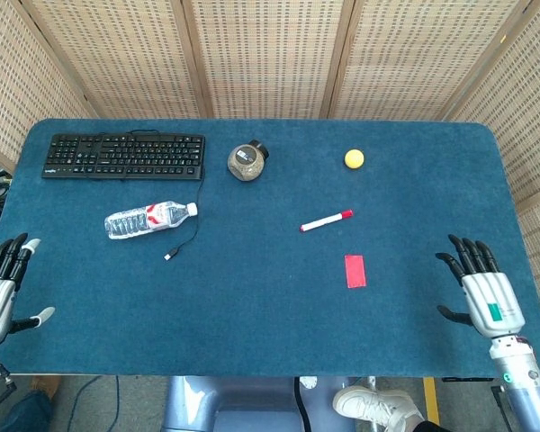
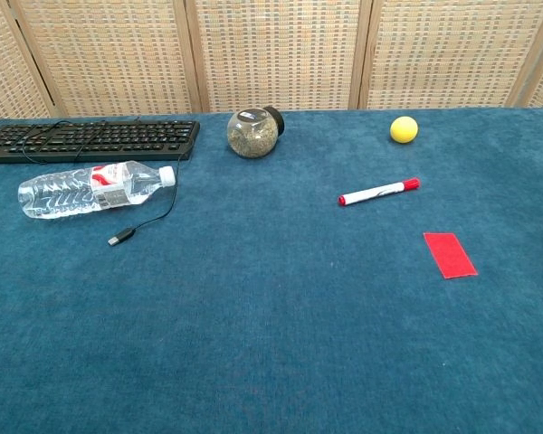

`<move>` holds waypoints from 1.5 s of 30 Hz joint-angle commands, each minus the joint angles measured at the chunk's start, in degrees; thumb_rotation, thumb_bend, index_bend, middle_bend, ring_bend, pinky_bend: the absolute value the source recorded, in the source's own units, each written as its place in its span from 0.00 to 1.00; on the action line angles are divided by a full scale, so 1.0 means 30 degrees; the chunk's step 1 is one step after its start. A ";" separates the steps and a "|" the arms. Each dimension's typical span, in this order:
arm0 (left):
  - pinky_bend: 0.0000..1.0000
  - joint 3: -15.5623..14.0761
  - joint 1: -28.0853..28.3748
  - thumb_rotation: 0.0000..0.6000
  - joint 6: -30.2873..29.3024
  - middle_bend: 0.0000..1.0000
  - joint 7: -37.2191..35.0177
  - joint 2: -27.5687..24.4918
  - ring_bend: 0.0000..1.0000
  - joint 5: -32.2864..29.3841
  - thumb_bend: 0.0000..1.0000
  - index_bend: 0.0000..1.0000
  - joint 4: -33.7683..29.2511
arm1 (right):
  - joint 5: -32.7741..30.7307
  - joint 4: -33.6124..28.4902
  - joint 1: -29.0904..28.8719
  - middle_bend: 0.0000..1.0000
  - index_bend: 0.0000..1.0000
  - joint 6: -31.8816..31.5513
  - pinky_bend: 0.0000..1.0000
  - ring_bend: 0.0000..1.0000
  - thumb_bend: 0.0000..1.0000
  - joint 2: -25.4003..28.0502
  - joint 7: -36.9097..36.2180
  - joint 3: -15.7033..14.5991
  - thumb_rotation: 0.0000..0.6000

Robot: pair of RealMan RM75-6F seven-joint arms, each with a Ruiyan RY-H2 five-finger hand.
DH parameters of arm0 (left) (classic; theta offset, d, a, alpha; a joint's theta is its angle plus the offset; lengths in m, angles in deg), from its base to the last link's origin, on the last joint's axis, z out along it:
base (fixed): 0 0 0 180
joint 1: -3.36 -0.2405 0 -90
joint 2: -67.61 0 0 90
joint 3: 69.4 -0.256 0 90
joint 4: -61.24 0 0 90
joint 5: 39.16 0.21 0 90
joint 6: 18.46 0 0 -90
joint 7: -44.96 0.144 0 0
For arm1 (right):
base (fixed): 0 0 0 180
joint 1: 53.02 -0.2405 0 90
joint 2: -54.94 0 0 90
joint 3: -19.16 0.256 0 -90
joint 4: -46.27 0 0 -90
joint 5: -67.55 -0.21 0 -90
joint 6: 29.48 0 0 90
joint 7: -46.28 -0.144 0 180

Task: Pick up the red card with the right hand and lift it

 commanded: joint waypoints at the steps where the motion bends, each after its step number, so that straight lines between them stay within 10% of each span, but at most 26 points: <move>1: 0.00 0.0148 0.0106 1.00 0.0166 0.00 0.0241 0.0196 0.00 -0.0406 0.00 0.00 0.0078 | -0.0379 0.0757 -0.2510 0.00 0.30 0.2969 0.00 0.00 0.00 -0.0266 -0.1995 0.0907 1.00; 15: 0.00 0.0342 0.0467 1.00 0.0825 0.00 0.0858 0.0659 0.00 -0.1425 0.00 0.00 0.0273 | -0.0927 0.5002 -0.6212 0.00 0.42 0.6095 0.00 0.00 0.09 -0.5230 -0.0341 0.0863 1.00; 45: 0.00 0.0416 0.0718 1.00 0.1131 0.00 0.0447 0.0579 0.00 -0.1835 0.00 0.00 0.0457 | -0.1555 0.8791 -0.6877 0.00 0.45 0.6677 0.00 0.00 0.18 -0.8838 0.0782 -0.0862 1.00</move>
